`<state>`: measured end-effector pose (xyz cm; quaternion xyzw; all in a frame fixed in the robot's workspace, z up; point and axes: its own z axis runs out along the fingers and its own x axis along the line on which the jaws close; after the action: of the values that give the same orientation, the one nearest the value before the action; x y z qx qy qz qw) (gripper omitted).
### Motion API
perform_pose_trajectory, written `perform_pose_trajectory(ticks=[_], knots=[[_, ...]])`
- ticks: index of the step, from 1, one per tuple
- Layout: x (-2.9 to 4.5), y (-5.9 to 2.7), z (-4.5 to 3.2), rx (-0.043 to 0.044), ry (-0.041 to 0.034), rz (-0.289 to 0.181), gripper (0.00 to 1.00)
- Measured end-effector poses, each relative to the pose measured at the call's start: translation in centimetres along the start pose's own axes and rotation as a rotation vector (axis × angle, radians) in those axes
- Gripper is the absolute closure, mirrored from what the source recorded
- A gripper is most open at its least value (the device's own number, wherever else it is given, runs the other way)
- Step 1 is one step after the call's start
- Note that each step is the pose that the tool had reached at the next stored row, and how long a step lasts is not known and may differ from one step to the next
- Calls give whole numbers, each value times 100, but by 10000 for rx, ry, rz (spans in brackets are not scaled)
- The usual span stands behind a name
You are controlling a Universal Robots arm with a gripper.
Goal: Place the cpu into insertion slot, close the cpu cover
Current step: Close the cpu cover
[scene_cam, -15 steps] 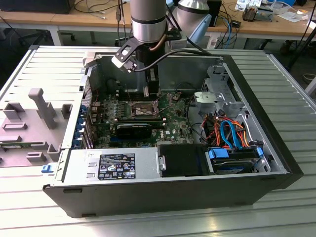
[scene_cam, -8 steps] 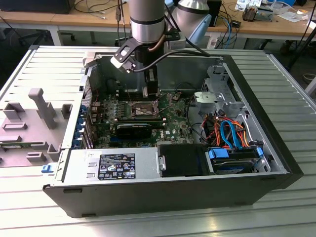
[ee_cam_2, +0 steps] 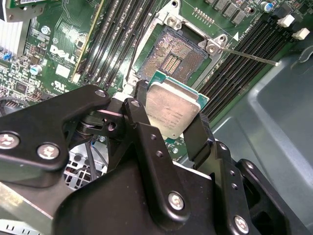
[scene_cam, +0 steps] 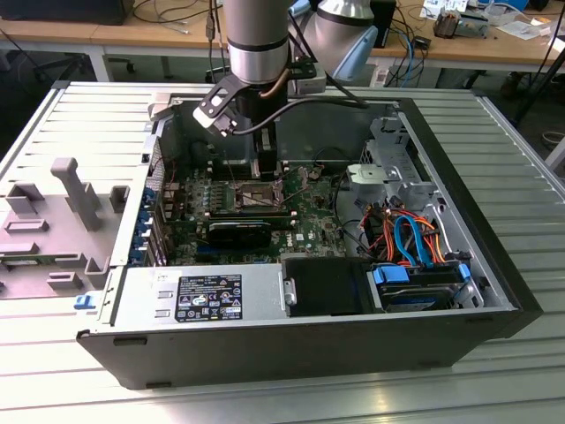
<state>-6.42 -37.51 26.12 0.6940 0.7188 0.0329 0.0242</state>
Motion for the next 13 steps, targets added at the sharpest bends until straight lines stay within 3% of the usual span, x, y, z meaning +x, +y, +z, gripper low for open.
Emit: perform_pose_trajectory(ticks=[13], knots=[[-1, -3, 34, 1, -1, 0, 45]])
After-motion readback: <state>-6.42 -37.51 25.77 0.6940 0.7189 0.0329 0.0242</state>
